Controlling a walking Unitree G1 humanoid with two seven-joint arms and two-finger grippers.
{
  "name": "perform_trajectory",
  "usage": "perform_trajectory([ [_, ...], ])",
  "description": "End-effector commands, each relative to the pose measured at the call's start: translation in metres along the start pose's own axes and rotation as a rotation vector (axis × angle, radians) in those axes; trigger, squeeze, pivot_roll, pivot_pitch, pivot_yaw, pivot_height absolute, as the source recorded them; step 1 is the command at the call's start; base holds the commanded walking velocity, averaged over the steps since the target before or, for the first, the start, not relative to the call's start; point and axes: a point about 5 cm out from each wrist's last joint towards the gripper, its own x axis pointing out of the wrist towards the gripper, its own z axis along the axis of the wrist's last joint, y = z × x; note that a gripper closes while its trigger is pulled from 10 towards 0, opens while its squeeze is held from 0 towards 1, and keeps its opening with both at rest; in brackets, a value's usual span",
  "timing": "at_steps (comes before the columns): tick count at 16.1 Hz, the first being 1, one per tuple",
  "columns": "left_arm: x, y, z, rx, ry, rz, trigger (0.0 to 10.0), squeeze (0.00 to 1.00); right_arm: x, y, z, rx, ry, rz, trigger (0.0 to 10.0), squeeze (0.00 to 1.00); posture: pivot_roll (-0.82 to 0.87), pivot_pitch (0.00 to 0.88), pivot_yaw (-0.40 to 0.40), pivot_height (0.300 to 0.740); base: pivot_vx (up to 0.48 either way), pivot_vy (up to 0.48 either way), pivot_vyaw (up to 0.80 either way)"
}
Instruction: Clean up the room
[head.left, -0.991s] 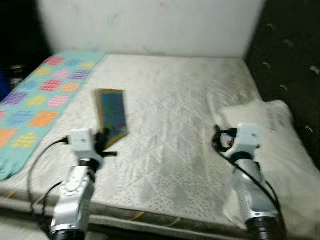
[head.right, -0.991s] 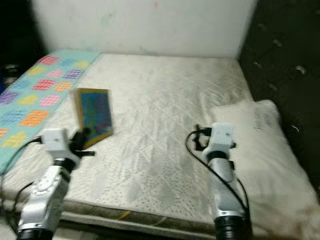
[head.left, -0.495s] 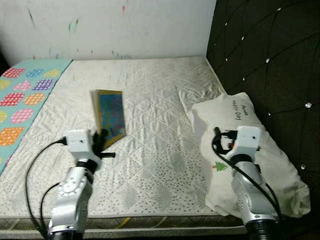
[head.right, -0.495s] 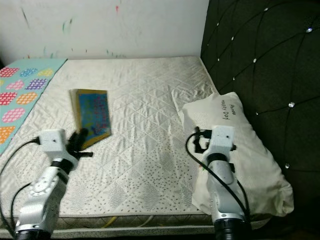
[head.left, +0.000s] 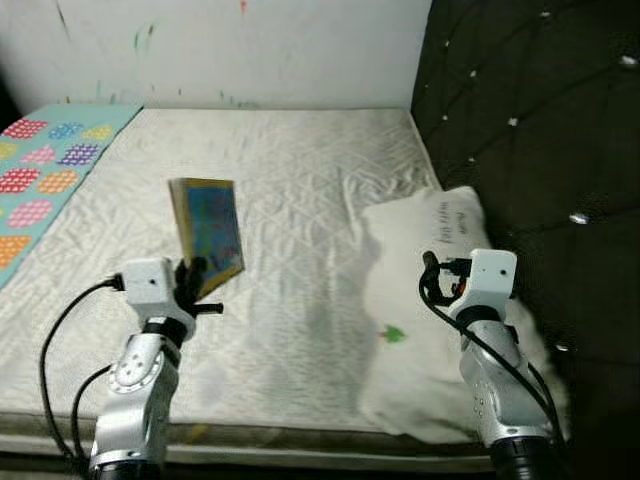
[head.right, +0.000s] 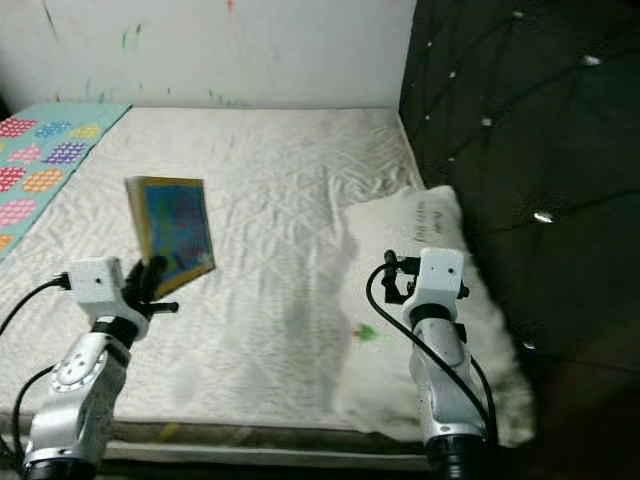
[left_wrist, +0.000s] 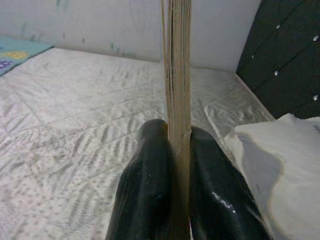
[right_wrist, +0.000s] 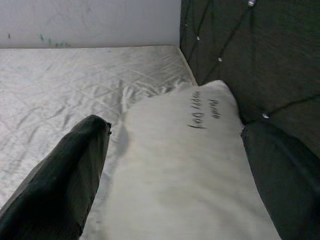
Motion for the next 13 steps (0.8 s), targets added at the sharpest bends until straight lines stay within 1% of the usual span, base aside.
perform_trajectory([
  [1,0.003,-0.006,0.011,0.017,-0.047,-0.022,10.0,0.00,0.000,-0.001,0.003,0.004,-0.011,-0.005,10.0,0.00,0.03,0.000,0.060,0.740,0.000,0.000,0.00],
  [5,0.003,-0.006,0.009,0.012,-0.047,-0.023,10.0,0.00,0.000,-0.001,0.002,-0.001,-0.004,-0.006,10.0,0.00,0.03,0.000,0.061,0.740,0.000,0.000,0.00],
  [8,0.001,-0.004,0.005,0.006,-0.031,-0.014,10.0,0.00,-0.001,0.000,0.002,0.008,-0.004,-0.003,10.0,0.00,0.03,0.000,0.060,0.740,0.000,0.000,-0.80],
  [9,0.000,-0.002,0.004,0.008,-0.027,-0.003,10.0,0.00,-0.001,-0.001,0.002,0.009,-0.005,-0.003,10.0,0.00,0.04,0.000,0.057,0.740,0.000,0.000,-0.44],
  [11,-0.002,0.001,0.007,0.026,-0.038,0.020,10.0,0.00,-0.001,-0.002,0.002,-0.001,-0.005,0.003,10.0,0.00,0.04,0.006,0.052,0.740,0.000,0.000,0.00],
  [13,-0.008,0.004,0.008,0.028,-0.039,0.042,10.0,0.00,-0.004,-0.005,0.001,-0.008,0.004,0.013,10.0,0.00,0.05,0.048,0.037,0.740,0.000,0.000,0.00],
])
